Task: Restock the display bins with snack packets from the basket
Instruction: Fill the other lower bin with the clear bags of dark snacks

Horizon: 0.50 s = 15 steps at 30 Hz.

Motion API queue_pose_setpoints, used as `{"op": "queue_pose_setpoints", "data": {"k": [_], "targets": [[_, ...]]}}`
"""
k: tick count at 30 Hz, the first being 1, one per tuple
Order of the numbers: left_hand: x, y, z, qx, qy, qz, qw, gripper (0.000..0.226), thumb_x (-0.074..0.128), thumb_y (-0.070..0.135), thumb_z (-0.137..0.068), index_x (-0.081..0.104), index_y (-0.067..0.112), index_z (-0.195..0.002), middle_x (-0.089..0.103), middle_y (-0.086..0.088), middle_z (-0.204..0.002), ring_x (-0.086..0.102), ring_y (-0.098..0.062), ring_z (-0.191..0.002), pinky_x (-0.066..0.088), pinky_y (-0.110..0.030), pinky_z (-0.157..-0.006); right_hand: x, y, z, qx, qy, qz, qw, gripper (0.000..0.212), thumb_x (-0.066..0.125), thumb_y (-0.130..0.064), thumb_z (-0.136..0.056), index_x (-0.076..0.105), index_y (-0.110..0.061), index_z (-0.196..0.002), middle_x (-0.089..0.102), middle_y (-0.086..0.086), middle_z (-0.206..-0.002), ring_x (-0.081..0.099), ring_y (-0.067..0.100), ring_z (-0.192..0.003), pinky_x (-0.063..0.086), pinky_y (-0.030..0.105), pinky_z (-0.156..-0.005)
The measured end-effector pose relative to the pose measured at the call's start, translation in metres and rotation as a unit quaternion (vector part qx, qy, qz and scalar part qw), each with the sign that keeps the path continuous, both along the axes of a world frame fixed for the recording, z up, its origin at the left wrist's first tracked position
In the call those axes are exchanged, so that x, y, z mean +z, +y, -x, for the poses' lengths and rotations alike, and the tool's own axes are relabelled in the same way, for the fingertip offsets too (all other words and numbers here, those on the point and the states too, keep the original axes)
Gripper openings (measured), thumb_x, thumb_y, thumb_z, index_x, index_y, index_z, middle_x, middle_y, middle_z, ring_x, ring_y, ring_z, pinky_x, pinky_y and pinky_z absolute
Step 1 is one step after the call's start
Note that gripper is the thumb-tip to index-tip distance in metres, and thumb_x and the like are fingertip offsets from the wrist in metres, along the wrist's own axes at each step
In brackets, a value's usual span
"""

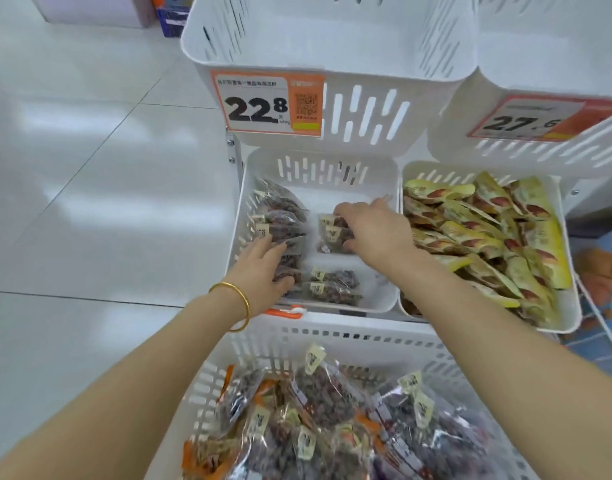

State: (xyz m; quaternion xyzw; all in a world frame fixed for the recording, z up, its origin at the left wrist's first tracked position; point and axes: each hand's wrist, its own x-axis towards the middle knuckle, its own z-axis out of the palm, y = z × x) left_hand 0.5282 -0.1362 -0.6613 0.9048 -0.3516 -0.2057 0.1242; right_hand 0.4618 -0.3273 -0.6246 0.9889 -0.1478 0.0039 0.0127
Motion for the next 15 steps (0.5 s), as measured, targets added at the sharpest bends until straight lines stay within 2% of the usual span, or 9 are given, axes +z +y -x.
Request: {"op": "queue_pose_setpoints", "data": {"k": [2,4,6,8,12,15], "targets": [[-0.005,-0.004,-0.005,-0.003,0.001,-0.013,1.000,0.065,0.042,0.041,-0.097,0.012,0.020,-0.150,-0.005,-0.002,-0.158,-0.008,-0.021,-0.145,0.000,-0.033,-0.116,-0.019,-0.001,-0.012,-0.026,0.034,0.008,0.999,0.039,0.059,-0.005,-0.086,0.046,-0.018,-0.121,0.057,0.006,-0.109,0.043,0.030,-0.113,0.038,0.036,-0.066],[-0.006,-0.006,-0.007,-0.008,-0.011,-0.014,1.000,0.065,0.042,0.041,-0.096,0.012,0.020,-0.150,-0.004,-0.003,-0.158,-0.009,-0.020,-0.145,-0.001,-0.033,-0.116,-0.039,-0.004,-0.020,-0.037,0.061,-0.047,0.996,0.041,0.059,-0.008,-0.087,0.045,-0.020,-0.125,0.056,0.006,-0.117,0.043,0.031,-0.115,0.043,0.039,-0.075],[-0.007,-0.006,-0.006,-0.004,-0.015,-0.006,1.000,0.065,0.043,0.041,-0.096,0.014,0.019,-0.150,-0.003,-0.003,-0.158,-0.009,-0.020,-0.145,-0.001,-0.032,-0.116,-0.051,-0.005,-0.023,-0.034,0.087,-0.193,0.977,0.051,0.062,-0.022,-0.089,0.040,-0.019,-0.136,0.050,0.007,-0.134,0.043,0.030,-0.122,0.041,0.040,-0.093],[-0.007,-0.005,-0.005,0.003,-0.012,0.003,1.000,0.065,0.045,0.040,-0.095,0.015,0.019,-0.149,-0.002,-0.002,-0.158,-0.009,-0.019,-0.145,-0.001,-0.032,-0.116,-0.053,-0.004,-0.021,-0.040,0.102,-0.321,0.941,0.062,0.062,-0.030,-0.089,0.035,-0.015,-0.143,0.042,0.008,-0.144,0.043,0.029,-0.126,0.036,0.037,-0.103],[-0.008,-0.004,-0.003,0.013,-0.014,0.019,1.000,0.065,0.047,0.038,-0.094,0.017,0.019,-0.149,0.000,-0.002,-0.158,-0.007,-0.019,-0.145,0.003,-0.033,-0.116,-0.057,-0.006,-0.011,-0.064,0.105,-0.337,0.934,0.067,0.054,-0.030,-0.091,0.021,-0.025,-0.149,0.024,0.005,-0.154,0.031,0.031,-0.137,0.028,0.044,-0.112],[-0.008,-0.003,-0.002,0.016,-0.016,0.022,1.000,0.066,0.049,0.037,-0.093,0.018,0.020,-0.148,0.002,-0.002,-0.158,-0.005,-0.020,-0.145,0.004,-0.034,-0.117,-0.062,-0.003,-0.007,-0.067,0.112,-0.334,0.934,0.058,0.049,-0.028,-0.095,0.025,-0.027,-0.147,0.028,0.008,-0.151,0.036,0.033,-0.133,0.031,0.044,-0.110]]}}
